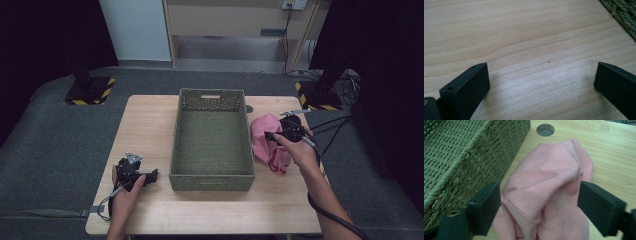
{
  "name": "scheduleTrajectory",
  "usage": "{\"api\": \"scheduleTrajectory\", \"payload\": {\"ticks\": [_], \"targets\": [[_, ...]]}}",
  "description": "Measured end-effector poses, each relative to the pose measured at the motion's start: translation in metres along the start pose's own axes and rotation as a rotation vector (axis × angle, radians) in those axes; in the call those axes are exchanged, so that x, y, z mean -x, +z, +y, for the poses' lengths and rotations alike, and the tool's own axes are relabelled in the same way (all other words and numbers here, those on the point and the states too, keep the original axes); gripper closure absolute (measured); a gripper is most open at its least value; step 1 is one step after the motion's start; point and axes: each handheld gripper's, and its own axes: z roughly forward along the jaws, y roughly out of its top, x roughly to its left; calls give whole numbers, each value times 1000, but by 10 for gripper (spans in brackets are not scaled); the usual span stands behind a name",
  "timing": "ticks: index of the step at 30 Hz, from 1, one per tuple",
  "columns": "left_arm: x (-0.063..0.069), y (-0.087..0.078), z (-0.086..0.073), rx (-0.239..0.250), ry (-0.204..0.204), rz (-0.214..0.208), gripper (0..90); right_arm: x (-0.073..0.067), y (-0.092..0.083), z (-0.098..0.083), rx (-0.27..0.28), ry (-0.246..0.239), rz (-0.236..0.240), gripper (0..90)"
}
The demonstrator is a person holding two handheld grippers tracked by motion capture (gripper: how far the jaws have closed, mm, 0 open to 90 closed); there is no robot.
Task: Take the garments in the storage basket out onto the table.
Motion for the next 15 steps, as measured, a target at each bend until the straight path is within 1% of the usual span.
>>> {"api": "scheduleTrajectory", "payload": {"ticks": [4, 7, 9, 11, 14, 15], "targets": [[0, 0, 0, 0, 0, 0, 0, 1, -1, -1, 20, 15, -1, 131], [0, 0, 0, 0, 0, 0, 0, 2, -3, -2, 34, 13, 16, 87], [0, 0, 0, 0, 0, 0, 0, 2, -4, -4, 54, 5, 18, 66], [0, 0, 0, 0, 0, 0, 0, 1, -6, -6, 63, 1, 16, 36], [0, 0, 0, 0, 0, 0, 0, 0, -9, -10, 93, -22, 16, 25], [0, 0, 0, 0, 0, 0, 0, 0, -10, -11, 97, -21, 13, 28]]}}
